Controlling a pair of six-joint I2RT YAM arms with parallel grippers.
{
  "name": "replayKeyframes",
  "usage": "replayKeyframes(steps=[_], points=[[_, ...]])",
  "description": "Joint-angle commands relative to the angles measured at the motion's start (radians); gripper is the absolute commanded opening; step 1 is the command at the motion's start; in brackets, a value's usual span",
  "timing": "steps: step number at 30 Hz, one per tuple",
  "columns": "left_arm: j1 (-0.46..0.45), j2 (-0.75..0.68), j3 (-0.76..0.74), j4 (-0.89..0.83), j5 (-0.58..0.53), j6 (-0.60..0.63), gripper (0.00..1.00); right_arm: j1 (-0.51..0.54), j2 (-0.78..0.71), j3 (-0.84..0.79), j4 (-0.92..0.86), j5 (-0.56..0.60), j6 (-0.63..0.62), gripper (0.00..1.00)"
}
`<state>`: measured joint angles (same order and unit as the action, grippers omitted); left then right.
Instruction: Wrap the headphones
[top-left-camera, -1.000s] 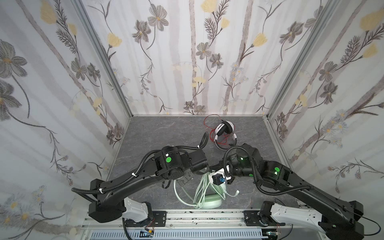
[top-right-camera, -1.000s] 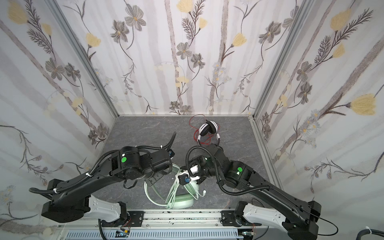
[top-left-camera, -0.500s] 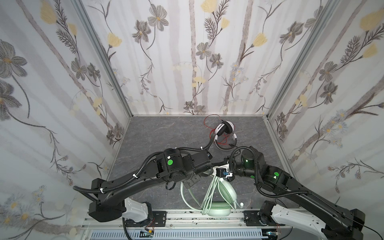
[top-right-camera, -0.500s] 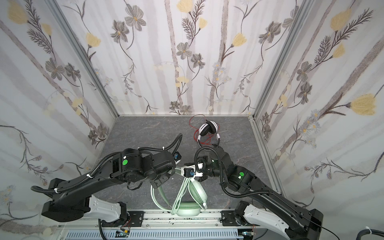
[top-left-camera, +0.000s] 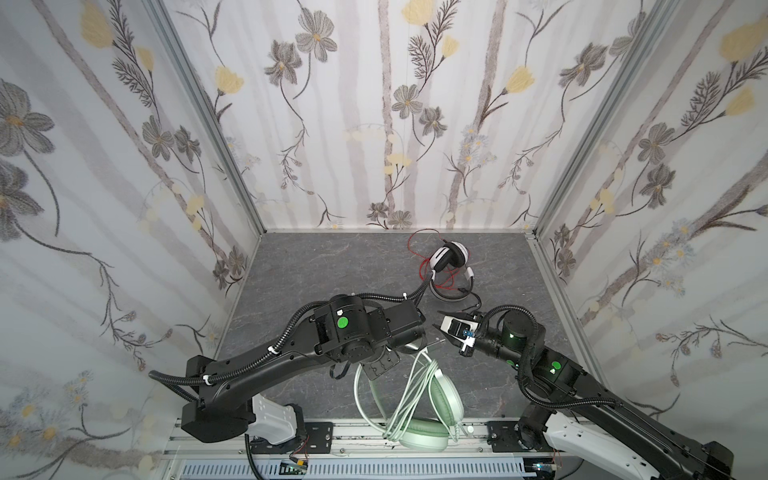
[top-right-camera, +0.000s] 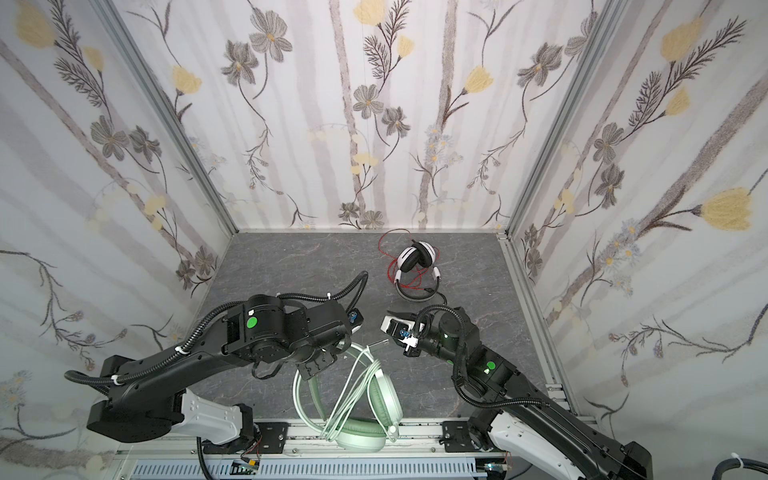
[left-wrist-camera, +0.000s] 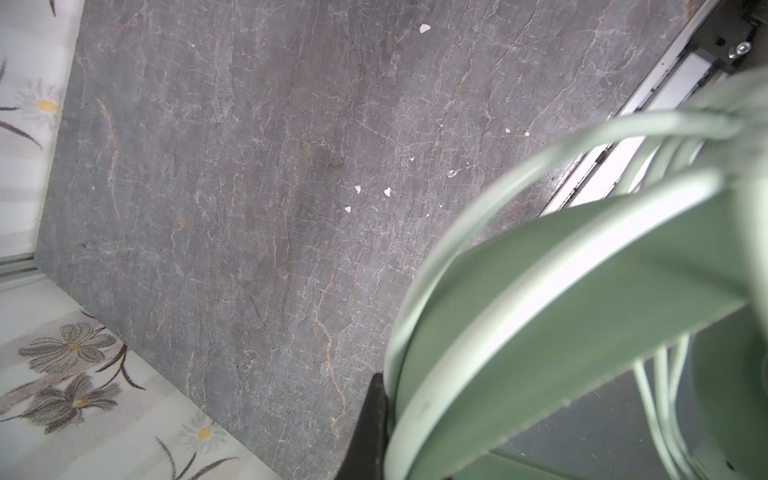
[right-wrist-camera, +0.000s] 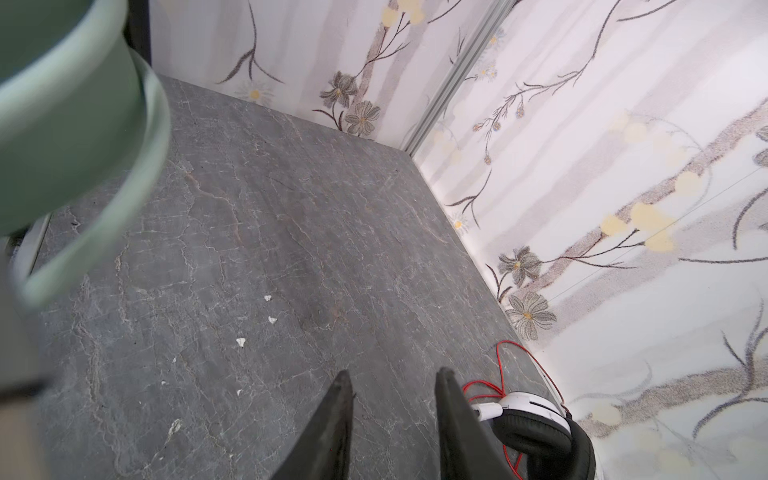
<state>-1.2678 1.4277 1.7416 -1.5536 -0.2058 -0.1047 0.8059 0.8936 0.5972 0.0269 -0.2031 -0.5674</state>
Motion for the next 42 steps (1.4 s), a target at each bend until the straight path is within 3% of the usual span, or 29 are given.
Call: replayKeyframes(steps=[1, 3, 7, 11, 15, 19, 25, 27, 35, 42], points=[[0.012, 0.002, 0.012, -0.001, 0.028, 0.007, 0.00, -0.003, -0.019, -0.041, 0.101, 0.018, 0.103, 0.34], [0.023, 0.000, 0.006, 0.004, 0.041, 0.006, 0.00, -0.010, -0.039, -0.080, 0.146, 0.061, 0.178, 0.35], [0.041, 0.000, 0.000, 0.003, 0.066, -0.003, 0.00, -0.035, -0.080, -0.150, 0.223, 0.193, 0.386, 0.45], [0.069, 0.007, -0.010, -0.001, 0.085, -0.015, 0.00, -0.079, -0.095, -0.150, 0.169, 0.415, 0.660, 0.59], [0.135, 0.011, -0.033, 0.018, 0.108, -0.030, 0.00, -0.174, -0.071, -0.109, 0.070, 0.380, 0.899, 0.61], [0.241, 0.014, -0.062, 0.071, 0.168, -0.038, 0.00, -0.192, -0.069, -0.166, 0.102, 0.403, 1.064, 0.70], [0.453, 0.053, -0.097, 0.170, 0.262, -0.049, 0.00, -0.192, -0.147, -0.264, 0.164, 0.443, 1.119, 0.82], [0.521, 0.090, -0.100, 0.203, 0.284, -0.044, 0.00, -0.198, -0.168, -0.276, 0.143, 0.482, 1.149, 0.99], [0.735, 0.296, -0.037, 0.332, 0.363, -0.011, 0.00, -0.219, -0.215, -0.310, 0.125, 0.498, 1.184, 1.00], [0.907, 0.491, 0.027, 0.463, 0.407, -0.040, 0.00, -0.256, -0.182, -0.312, 0.145, 0.442, 1.185, 1.00]])
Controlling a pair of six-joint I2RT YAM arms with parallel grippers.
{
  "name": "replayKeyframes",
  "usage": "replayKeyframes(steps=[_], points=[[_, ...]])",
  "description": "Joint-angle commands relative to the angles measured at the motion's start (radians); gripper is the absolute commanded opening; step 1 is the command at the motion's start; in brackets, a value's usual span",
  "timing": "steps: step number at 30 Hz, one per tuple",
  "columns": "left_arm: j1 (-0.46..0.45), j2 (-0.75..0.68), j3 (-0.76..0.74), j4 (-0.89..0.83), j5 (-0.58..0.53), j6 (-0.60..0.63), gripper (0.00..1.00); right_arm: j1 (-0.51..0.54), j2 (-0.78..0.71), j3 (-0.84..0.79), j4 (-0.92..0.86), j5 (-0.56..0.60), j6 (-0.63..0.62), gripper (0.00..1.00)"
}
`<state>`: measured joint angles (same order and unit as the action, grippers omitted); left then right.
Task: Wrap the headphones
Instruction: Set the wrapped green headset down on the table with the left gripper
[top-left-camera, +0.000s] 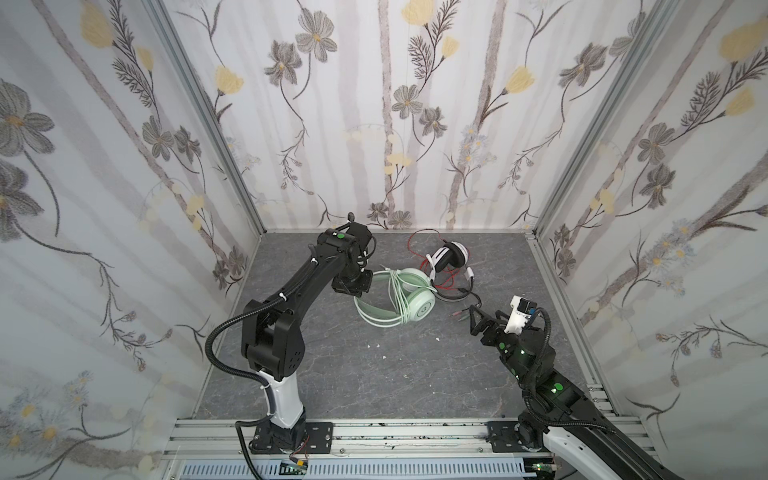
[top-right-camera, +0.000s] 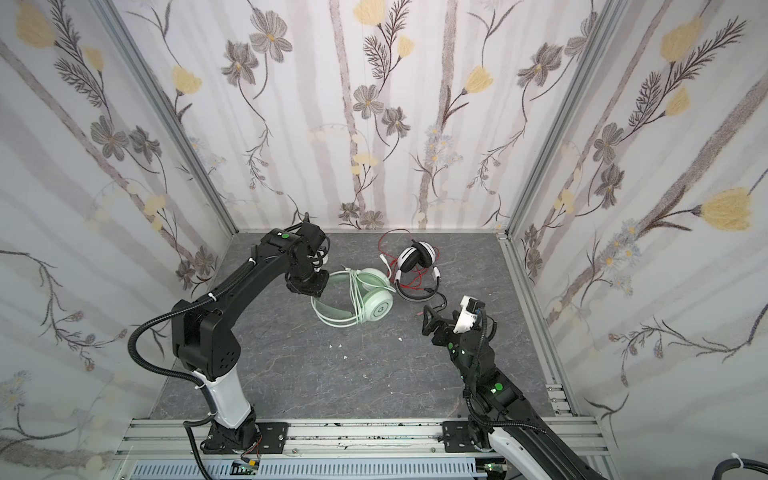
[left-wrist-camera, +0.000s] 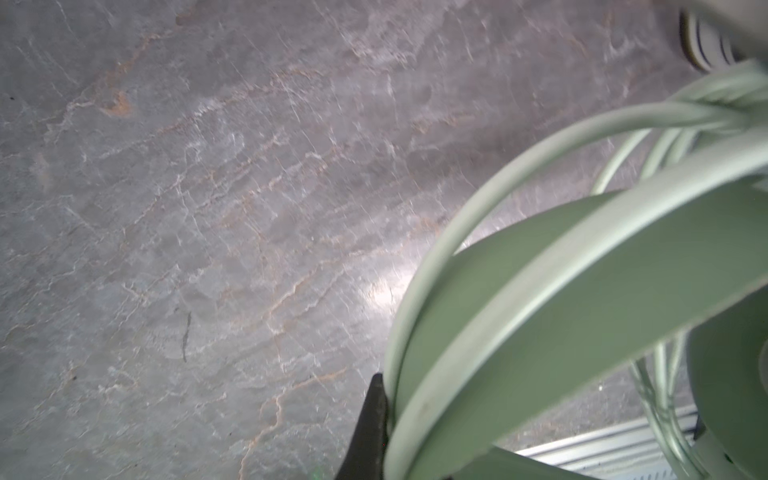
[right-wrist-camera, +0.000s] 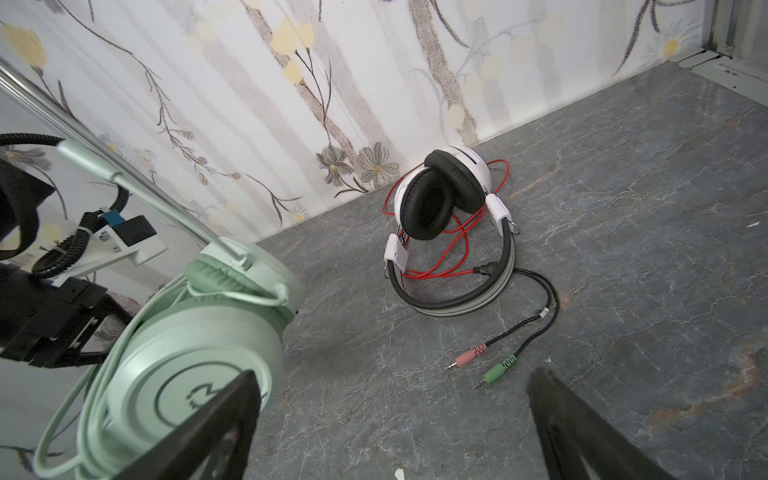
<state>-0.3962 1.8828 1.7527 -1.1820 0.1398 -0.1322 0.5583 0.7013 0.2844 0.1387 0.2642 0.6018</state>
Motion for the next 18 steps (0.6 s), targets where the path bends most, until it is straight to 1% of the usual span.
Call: replayKeyframes(steps=[1, 4, 10, 16, 18], points=[[0.057, 0.056, 0.013, 0.114, 0.063, -0.019, 0.00, -0.016, 0.017, 0.001, 0.036, -0.036, 0.017, 1.00], [0.120, 0.113, -0.009, 0.191, 0.064, -0.060, 0.00, -0.039, 0.027, -0.002, 0.041, -0.067, 0.020, 1.00], [0.235, 0.156, -0.090, 0.326, 0.077, -0.161, 0.00, -0.082, 0.004, -0.026, 0.053, -0.108, 0.035, 1.00], [0.322, 0.186, -0.126, 0.394, 0.083, -0.214, 0.00, -0.128, -0.005, -0.043, 0.062, -0.154, 0.049, 1.00], [0.337, 0.194, -0.130, 0.401, 0.083, -0.220, 0.00, -0.139, -0.001, -0.046, 0.064, -0.168, 0.053, 1.00]])
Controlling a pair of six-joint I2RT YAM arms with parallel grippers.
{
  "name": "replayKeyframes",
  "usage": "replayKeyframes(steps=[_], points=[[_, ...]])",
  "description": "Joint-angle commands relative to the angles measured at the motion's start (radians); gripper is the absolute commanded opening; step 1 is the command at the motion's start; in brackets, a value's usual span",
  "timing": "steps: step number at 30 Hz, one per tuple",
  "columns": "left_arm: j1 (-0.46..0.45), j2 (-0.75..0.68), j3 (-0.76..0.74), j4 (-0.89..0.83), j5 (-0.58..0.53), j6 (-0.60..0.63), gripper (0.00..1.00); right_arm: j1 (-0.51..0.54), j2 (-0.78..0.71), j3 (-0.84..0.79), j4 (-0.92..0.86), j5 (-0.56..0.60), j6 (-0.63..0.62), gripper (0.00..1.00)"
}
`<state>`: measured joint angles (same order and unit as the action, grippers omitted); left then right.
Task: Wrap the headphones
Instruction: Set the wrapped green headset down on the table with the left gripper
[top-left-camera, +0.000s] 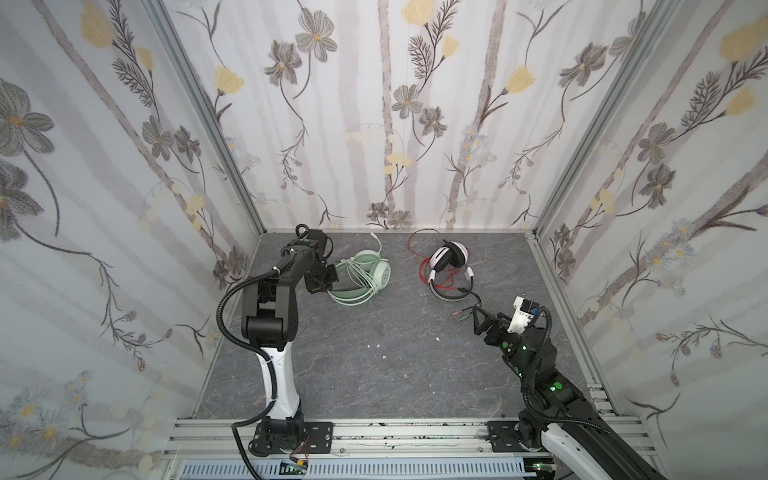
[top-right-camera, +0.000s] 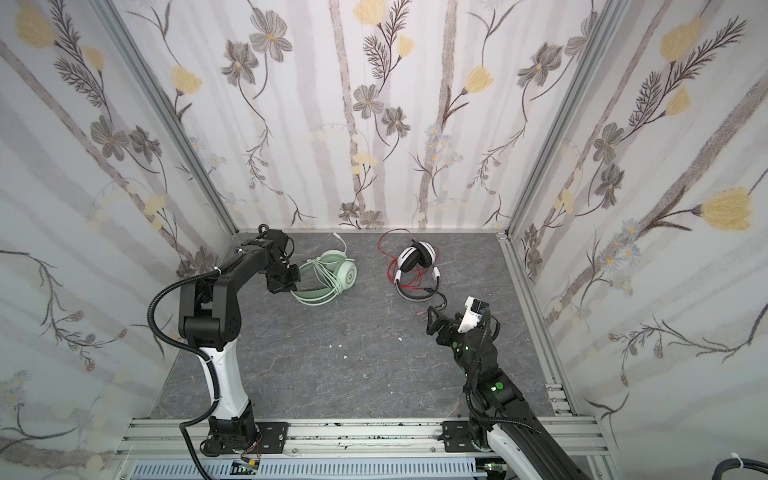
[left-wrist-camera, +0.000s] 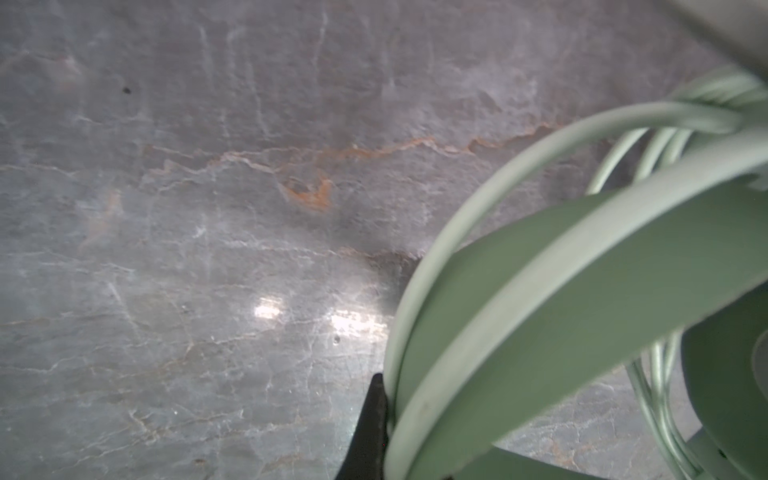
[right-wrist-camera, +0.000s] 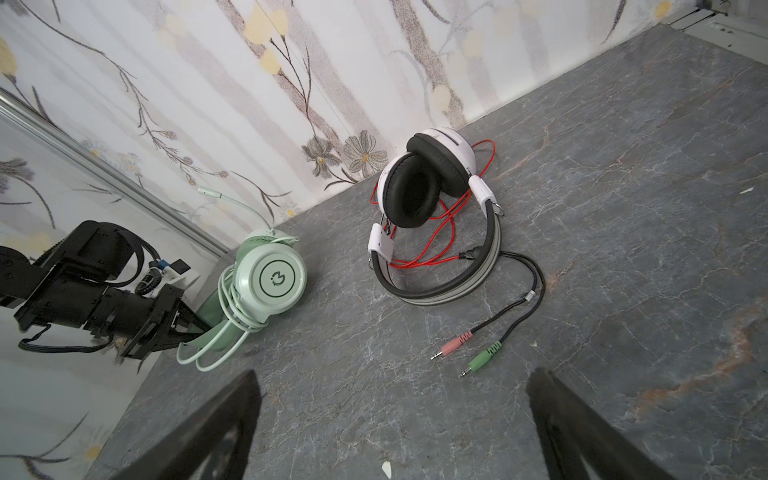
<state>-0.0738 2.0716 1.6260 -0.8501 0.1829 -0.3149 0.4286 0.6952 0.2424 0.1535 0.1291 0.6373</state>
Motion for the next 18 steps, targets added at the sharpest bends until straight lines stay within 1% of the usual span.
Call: replayKeyframes(steps=[1, 4, 7, 15, 17, 18], points=[[0.020, 0.008, -0.005, 0.073, 0.036, -0.039, 0.00, -0.017, 0.010, -0.004, 0.053, -0.039, 0.017, 1.00], [0.026, 0.010, -0.022, 0.088, 0.016, -0.041, 0.00, -0.032, 0.025, -0.006, 0.060, -0.060, 0.022, 1.00], [0.029, 0.026, -0.037, 0.100, 0.030, -0.039, 0.00, -0.044, 0.041, -0.003, 0.066, -0.076, 0.024, 1.00], [0.037, 0.052, -0.069, 0.114, 0.023, -0.046, 0.00, -0.054, 0.030, -0.008, 0.060, -0.079, 0.030, 1.00], [0.037, 0.057, -0.070, 0.104, 0.020, -0.046, 0.06, -0.055, 0.020, -0.012, 0.058, -0.076, 0.032, 1.00], [0.039, 0.057, -0.071, 0.099, 0.017, -0.046, 0.16, -0.055, 0.017, -0.013, 0.057, -0.074, 0.032, 1.00]])
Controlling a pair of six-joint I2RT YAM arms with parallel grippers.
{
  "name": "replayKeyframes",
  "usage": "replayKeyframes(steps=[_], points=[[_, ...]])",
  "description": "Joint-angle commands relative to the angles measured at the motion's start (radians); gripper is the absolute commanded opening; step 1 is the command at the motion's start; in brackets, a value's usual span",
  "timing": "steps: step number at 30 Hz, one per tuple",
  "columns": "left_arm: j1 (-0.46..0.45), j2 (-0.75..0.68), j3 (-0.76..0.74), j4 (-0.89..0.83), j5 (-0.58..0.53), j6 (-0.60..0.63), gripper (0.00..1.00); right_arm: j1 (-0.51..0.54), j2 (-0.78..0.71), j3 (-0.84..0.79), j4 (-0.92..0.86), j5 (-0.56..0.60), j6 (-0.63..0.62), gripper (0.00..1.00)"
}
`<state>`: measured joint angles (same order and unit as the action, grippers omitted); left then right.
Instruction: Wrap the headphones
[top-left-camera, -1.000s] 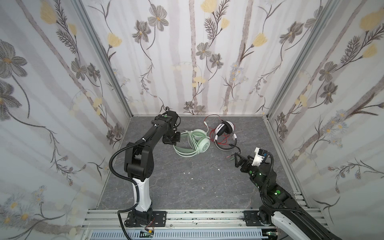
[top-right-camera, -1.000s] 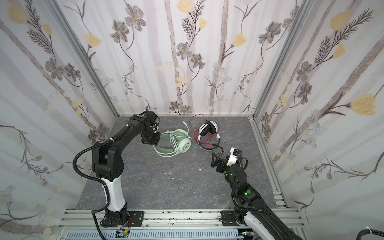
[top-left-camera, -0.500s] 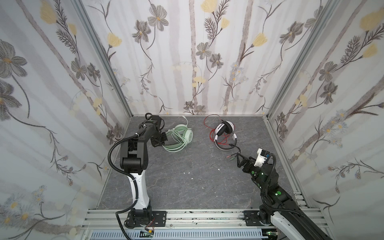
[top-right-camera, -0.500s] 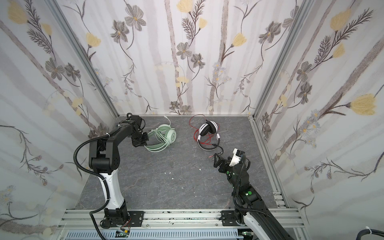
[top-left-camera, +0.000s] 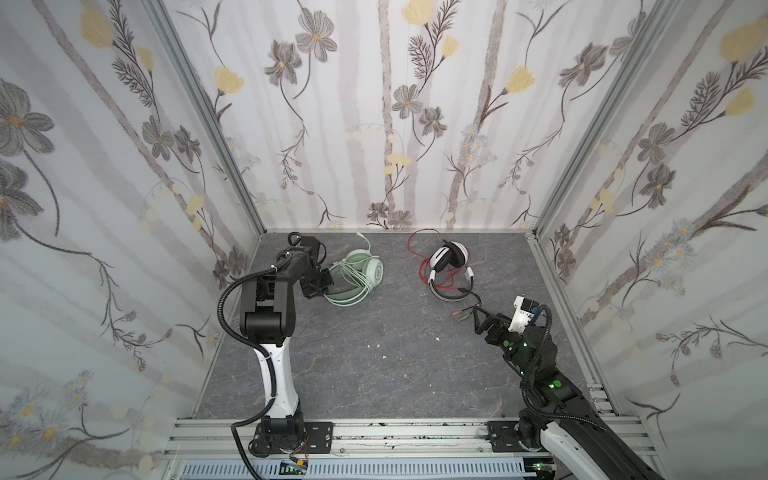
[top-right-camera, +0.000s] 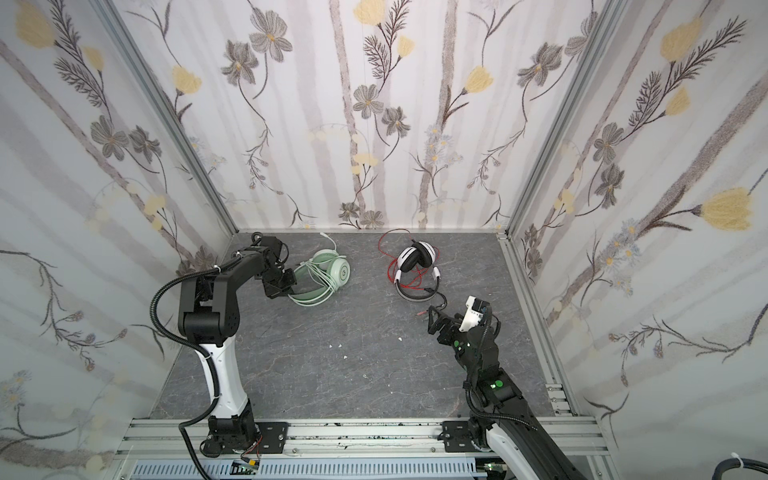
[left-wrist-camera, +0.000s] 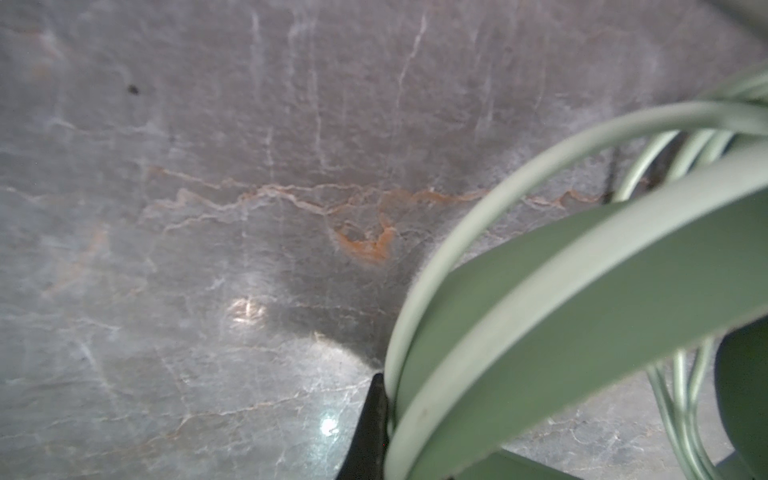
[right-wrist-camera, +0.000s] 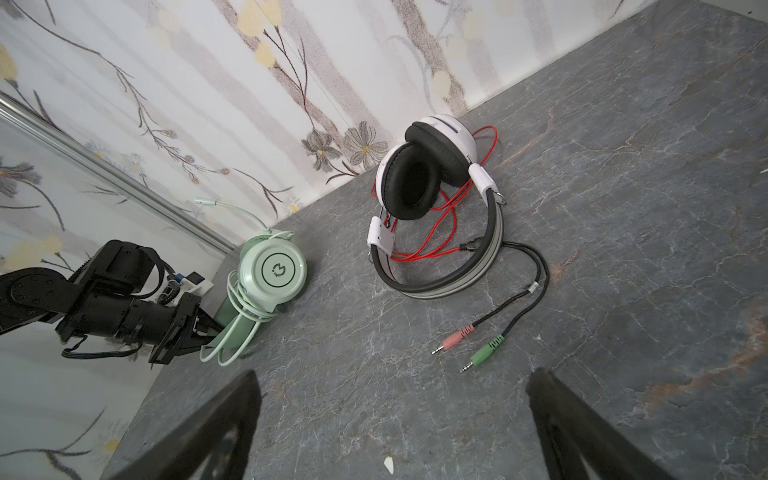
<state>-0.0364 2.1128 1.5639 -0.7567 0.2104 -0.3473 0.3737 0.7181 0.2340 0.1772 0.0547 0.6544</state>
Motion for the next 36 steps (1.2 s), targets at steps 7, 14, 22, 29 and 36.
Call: replayKeyframes(steps=[7, 14, 22, 29, 36], points=[[0.003, -0.044, -0.031, -0.003, -0.012, -0.017, 0.59, -0.001, -0.004, 0.000, 0.023, 0.011, 0.019, 1.00], [0.003, -0.249, -0.075, -0.032, -0.028, -0.039, 0.99, -0.003, 0.006, 0.010, 0.005, 0.020, 0.031, 1.00], [-0.148, -0.836, -0.492, 0.186, -0.113, -0.158, 1.00, -0.021, 0.085, 0.040, -0.028, -0.041, 0.051, 1.00], [-0.595, -1.178, -0.948, 0.285, -0.196, -0.181, 1.00, -0.022, 0.191, 0.100, -0.059, -0.134, 0.080, 0.98], [-0.651, -1.154, -0.989, 0.285, -0.196, -0.181, 1.00, -0.058, 0.359, 0.241, -0.088, -0.269, 0.012, 1.00]])
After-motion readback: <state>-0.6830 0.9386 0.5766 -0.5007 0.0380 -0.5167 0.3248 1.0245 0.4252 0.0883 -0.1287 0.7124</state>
